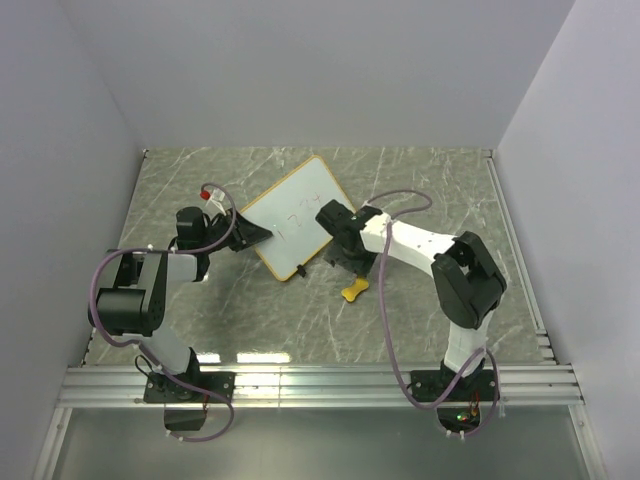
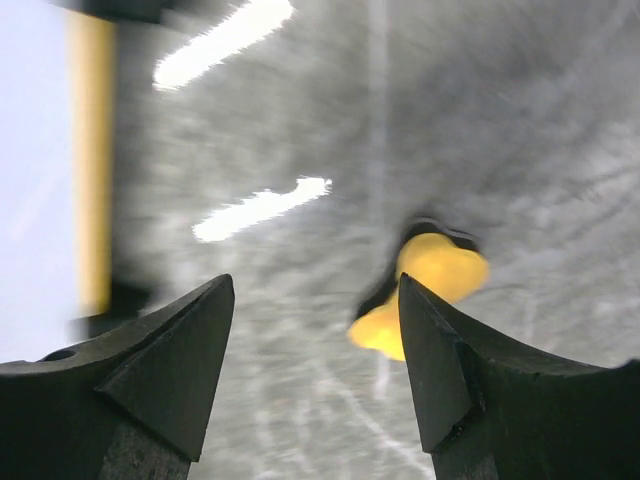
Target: Erase the whiteboard
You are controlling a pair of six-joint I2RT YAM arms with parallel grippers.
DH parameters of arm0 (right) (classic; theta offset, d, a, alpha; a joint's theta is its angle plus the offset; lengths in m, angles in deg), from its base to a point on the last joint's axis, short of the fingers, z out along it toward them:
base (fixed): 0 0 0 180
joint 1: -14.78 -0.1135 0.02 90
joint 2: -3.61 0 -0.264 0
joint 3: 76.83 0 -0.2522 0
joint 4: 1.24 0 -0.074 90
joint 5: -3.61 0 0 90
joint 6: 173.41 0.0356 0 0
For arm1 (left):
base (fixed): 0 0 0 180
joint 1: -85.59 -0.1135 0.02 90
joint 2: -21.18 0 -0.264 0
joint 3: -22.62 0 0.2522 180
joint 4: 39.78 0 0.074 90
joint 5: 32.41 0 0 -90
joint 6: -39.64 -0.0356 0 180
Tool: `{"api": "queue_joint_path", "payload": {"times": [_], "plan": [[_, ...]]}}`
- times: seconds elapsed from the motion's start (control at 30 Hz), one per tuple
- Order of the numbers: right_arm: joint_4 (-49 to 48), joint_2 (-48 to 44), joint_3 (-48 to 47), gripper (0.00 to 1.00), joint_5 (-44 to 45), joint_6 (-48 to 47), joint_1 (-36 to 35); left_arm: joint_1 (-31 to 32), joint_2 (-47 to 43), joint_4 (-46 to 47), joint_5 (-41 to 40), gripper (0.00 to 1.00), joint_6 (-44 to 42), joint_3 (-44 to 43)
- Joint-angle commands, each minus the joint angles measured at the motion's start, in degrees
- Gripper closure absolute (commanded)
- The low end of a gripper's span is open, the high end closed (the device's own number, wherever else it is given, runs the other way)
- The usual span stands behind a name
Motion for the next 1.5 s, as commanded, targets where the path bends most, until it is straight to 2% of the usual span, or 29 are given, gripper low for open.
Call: {"api": "queue_joint_path", "payload": {"times": [0.0,0.1,0.33,0.53,0.83,1.23,1.37,1.4,1.47], "plan": [[1.4,-2.9,-5.7,0.26,4.2,0.3,0.7,0.5,-1.2,-0.9,0.2,0.73,-1.2,-1.7],[4.7,-4.6,-5.9,0.26,3.9,2.8,0.7,0.5,-1.1,-1.2,-0.1,0.73,-1.4,-2.0],[8.5,-10.4,5.9,0.26,0.9,10.0,0.6,0.5,-1.0,-1.5,-0.3,0.74,-1.5,-2.4],[3.2,-14.9,14.4,0.26,-2.2,13.2,0.5,0.5,-1.0,-1.2,-0.5,0.74,-1.1,-2.4],[-9.3,-15.6,18.3,0.26,-1.9,12.6,0.6,0.7,-1.3,-1.0,-0.1,0.75,-0.5,-2.0],[-10.3,-11.5,16.9,0.26,-1.1,13.0,0.5,1.3,-0.9,-1.3,0.2,0.75,-0.2,-2.0],[-9.7,-9.5,16.2,0.31,-1.1,12.7,0.5,2.0,-1.5,-2.8,-0.2,0.75,-1.1,-1.8],[-9.7,-8.9,16.0,0.37,-1.0,12.8,0.4,2.2,-1.5,-3.0,-0.3,0.75,-1.3,-2.0],[-9.5,-8.1,15.7,0.43,-0.7,12.5,0.5,2.2,-1.1,-2.7,-0.2,0.75,-0.9,-1.9]]}}
